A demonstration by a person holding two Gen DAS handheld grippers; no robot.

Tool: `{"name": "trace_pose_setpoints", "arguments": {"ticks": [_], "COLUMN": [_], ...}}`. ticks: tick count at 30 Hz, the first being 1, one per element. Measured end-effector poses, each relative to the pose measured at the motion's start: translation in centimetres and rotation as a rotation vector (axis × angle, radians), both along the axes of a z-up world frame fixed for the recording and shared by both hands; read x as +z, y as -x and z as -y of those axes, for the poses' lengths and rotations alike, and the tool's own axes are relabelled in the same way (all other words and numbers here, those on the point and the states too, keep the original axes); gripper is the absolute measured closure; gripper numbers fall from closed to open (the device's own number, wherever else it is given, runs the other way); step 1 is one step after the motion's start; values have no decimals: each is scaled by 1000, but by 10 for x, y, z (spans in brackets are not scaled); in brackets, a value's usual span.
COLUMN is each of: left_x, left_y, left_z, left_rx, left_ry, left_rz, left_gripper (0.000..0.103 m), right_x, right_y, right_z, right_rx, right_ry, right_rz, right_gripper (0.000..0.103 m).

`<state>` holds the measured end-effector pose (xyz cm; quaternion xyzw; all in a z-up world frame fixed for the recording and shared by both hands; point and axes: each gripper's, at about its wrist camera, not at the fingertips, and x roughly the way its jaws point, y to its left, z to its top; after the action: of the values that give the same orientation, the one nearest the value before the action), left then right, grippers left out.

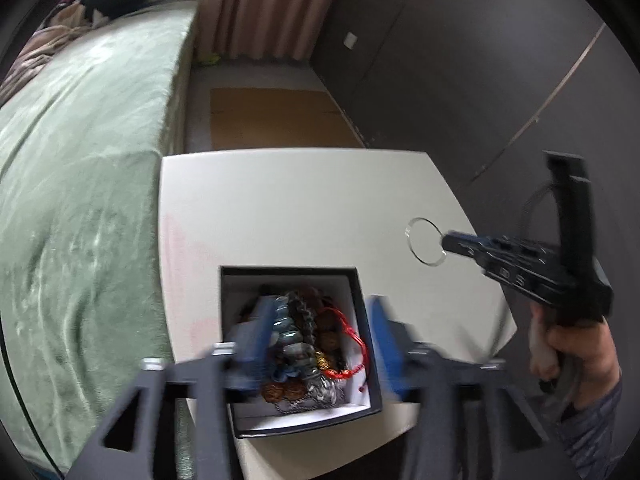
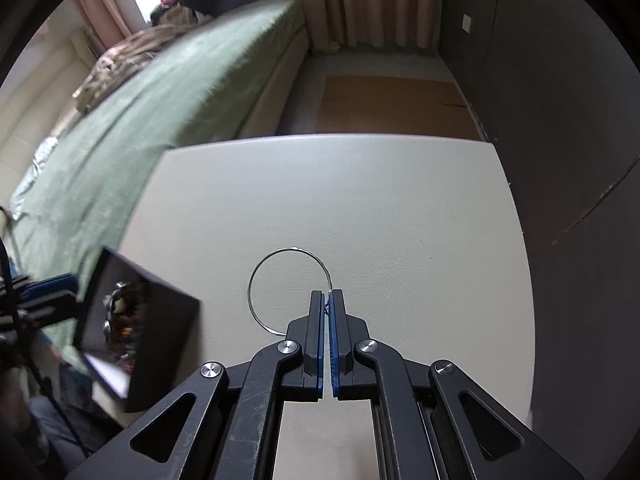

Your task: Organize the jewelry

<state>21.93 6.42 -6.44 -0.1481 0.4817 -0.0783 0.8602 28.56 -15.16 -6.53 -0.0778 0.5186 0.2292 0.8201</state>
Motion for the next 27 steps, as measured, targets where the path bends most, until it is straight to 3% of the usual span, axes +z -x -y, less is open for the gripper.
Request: {"name": "trace_pose_setpoints", "arguments": {"ticks": [5,13,21,23,25,27], "left_x": [14,24,28,28,28,27], "left_y": [9,19,29,30,31,31], "left_z": [-14,-41,-59,-59,-61,-62], "left_rx": [44,115,166,167,170,171], "left_ry": [25,25,41,40,38,40], "left_rz": [52,83,90,90,91,88], "left_gripper": [38,38,38,38,38,38], "right_x": [25,41,45,36,21,7], "right_y": [22,51,65,58,49,43], "right_z": [-7,-44,-66,-66,-66,-62], "right_rx": [37,142,177,146,119,85], "right_ry": [-95,-178,-172,-142,-79,-39], "right_rz": [28,35,57,1,-36,-48], "right_gripper": [99,100,100,100,90,42]}}
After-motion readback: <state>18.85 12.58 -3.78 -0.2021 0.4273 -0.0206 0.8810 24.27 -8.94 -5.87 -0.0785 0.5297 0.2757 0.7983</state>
